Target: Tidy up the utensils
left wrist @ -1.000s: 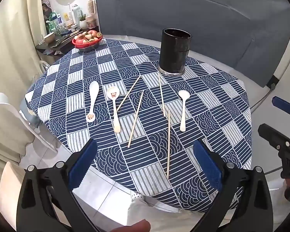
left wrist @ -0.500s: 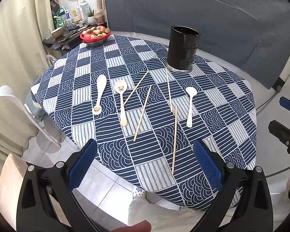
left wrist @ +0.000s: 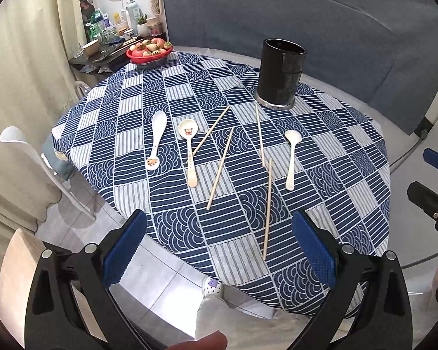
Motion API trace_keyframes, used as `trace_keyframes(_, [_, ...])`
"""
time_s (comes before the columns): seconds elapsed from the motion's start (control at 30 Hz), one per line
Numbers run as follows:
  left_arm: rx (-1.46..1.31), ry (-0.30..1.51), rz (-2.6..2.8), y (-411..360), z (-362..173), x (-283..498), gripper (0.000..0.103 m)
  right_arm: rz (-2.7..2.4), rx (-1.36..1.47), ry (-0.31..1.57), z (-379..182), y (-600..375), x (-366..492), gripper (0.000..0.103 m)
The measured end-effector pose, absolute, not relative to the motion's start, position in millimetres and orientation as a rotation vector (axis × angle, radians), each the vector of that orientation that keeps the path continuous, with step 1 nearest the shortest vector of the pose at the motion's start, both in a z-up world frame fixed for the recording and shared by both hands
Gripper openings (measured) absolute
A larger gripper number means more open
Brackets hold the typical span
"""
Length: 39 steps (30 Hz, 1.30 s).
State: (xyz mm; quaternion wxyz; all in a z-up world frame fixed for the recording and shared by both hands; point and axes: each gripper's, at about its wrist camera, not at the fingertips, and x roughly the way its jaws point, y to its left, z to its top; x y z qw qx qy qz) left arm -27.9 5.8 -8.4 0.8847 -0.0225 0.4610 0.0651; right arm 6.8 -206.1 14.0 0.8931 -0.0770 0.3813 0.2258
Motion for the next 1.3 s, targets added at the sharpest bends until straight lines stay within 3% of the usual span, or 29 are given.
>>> trace_keyframes(1.3, [-0.022, 1.032, 0.064, 27.2, -34.5, 3.6, 0.097, 0.428, -0.208, 0.859, -1.5, -173.1, 19.8, 0.095])
